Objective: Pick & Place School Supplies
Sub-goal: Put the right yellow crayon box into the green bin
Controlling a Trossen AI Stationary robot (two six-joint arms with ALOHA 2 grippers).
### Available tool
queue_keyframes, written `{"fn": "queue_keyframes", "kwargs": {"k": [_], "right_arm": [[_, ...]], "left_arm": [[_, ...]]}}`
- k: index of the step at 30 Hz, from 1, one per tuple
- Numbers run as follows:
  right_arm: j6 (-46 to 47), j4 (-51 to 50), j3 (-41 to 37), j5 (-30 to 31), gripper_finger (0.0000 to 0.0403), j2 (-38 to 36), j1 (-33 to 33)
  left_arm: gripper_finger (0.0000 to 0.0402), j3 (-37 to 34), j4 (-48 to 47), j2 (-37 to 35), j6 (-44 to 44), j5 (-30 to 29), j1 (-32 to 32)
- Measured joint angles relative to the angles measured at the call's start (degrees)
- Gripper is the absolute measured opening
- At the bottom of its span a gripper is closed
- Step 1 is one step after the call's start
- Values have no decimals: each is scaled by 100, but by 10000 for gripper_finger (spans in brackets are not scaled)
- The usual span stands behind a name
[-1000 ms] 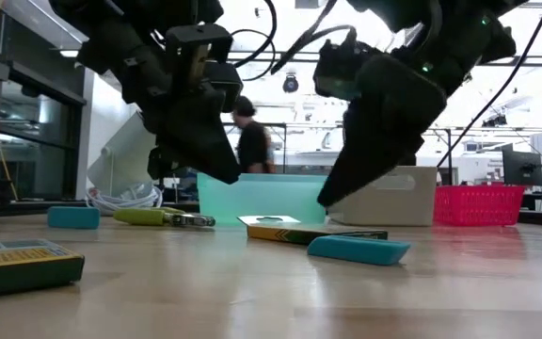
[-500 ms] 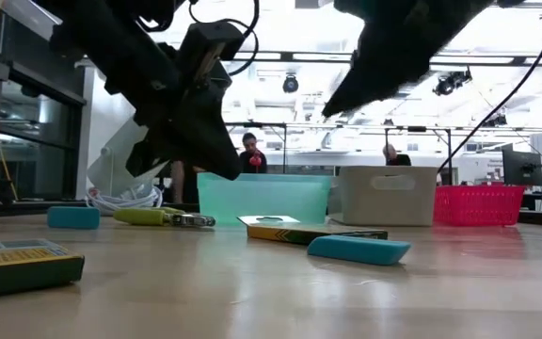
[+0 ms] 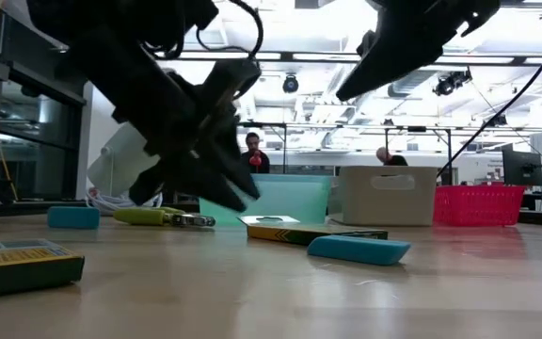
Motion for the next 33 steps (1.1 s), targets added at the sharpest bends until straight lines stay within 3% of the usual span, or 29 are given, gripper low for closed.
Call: {"fn": "queue_keyframes", "kwargs": {"k": [5,17,33], "right_arm": [[-35,-136,0,0,21,0,39],[-33,-110,0,1,21,0,265],[8,-101,0,0,21,2,350]], "left_arm": [[137,0,70,4,-68,-81,-1],[138,0,-166,5,-133,-253,107],[139,2,-91,234,-252,168,152]]}}
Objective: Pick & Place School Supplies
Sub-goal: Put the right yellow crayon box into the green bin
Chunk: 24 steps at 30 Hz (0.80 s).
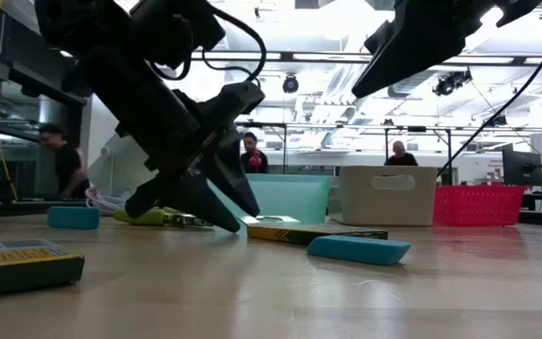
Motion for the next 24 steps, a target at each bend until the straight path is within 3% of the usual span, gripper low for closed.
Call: {"fn": "queue_keyframes", "kwargs": {"k": [24], "right_arm": [[42,0,0,22,21,0,186]], "left_arm": [[125,0,279,0,151,293,0]]}}
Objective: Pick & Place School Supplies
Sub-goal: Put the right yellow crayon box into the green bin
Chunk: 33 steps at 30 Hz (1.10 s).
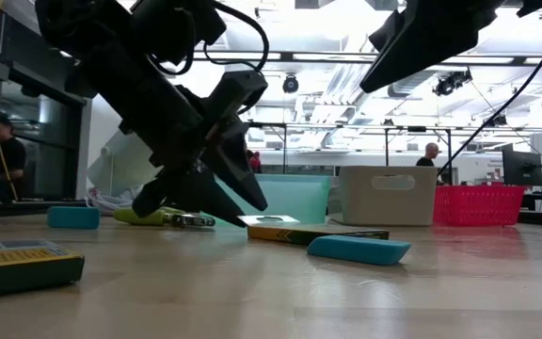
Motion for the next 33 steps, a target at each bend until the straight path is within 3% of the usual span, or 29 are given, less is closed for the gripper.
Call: {"fn": "queue_keyframes", "kwargs": {"k": [20,27,33], "right_arm": [[20,0,7,-1,21,0,0],[20,-1,7,1,21,1,21],[59,-19,7,-1,21,2,33]], "left_arm": [[5,0,4,-2,2,2,0],[1,0,78,-4,181,0,0],[1,-1,782,-4,633,-5,-1]]}}
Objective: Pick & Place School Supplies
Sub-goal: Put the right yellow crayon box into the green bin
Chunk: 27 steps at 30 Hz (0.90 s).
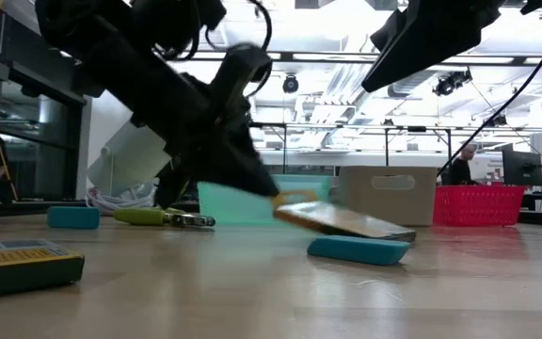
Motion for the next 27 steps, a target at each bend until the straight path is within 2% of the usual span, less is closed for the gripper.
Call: {"fn": "queue_keyframes", "kwargs": {"k": [7,12,18,27], "right_arm": [[2,-34,0,0,21,0,0],[4,-34,0,56,20,0,4],[2,-70,0,465,20,0,140],[113,-112,0,1105,20,0,479]], "left_arm": [[1,-1,719,-60,607,-24,-116],[0,-1,711,-312,916,-154,-173],[0,-1,685,-807,1480,-188,-166],[0,-1,96,-1412,1868,-307,215]]}}
